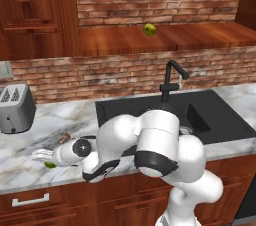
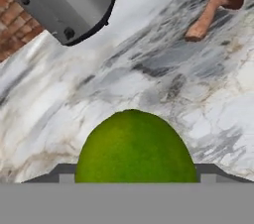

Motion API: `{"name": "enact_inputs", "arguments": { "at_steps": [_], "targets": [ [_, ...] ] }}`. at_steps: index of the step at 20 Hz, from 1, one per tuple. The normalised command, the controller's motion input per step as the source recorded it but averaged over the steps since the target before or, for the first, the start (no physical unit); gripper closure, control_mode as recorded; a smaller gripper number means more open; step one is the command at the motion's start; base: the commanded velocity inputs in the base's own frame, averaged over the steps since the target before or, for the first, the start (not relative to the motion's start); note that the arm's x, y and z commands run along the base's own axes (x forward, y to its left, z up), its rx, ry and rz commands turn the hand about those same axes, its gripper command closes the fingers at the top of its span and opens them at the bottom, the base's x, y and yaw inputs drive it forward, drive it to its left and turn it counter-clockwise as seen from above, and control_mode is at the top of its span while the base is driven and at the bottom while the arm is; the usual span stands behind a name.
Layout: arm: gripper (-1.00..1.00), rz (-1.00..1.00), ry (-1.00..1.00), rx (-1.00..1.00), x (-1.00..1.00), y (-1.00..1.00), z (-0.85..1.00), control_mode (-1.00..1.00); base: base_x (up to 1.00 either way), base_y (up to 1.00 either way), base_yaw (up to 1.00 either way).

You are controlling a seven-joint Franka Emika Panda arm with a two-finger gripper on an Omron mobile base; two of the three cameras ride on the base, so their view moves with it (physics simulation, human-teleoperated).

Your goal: Pick the pear, lime, mushroom from the counter and place them in the cabinet.

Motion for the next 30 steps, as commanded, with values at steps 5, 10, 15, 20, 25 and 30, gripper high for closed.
{"name": "enact_inputs", "arguments": {
  "at_steps": [5, 10, 15, 20, 25, 30],
  "targets": [
    [1.0, -0.06, 0.36, 0.32, -0.23, -0.67, 1.0, -1.0, 0.0, 0.0, 0.0],
    [1.0, -0.09, 0.33, 0.38, -0.58, -0.82, 1.0, -1.0, 0.0, 0.0, 0.0],
    [1.0, -0.15, 0.29, 0.34, -0.62, -0.55, 1.0, -1.0, 0.0, 0.0, 0.0],
    [1.0, -0.08, 0.29, 0.29, -0.41, -0.23, 1.0, -1.0, 0.0, 0.0, 0.0],
    [1.0, 0.0, 0.23, 0.28, -0.44, -0.32, 1.0, -1.0, 0.0, 0.0, 0.0],
    [1.0, 0.0, 0.15, 0.28, -0.18, -0.23, 1.0, -1.0, 0.0, 0.0, 0.0]
  ]
}}
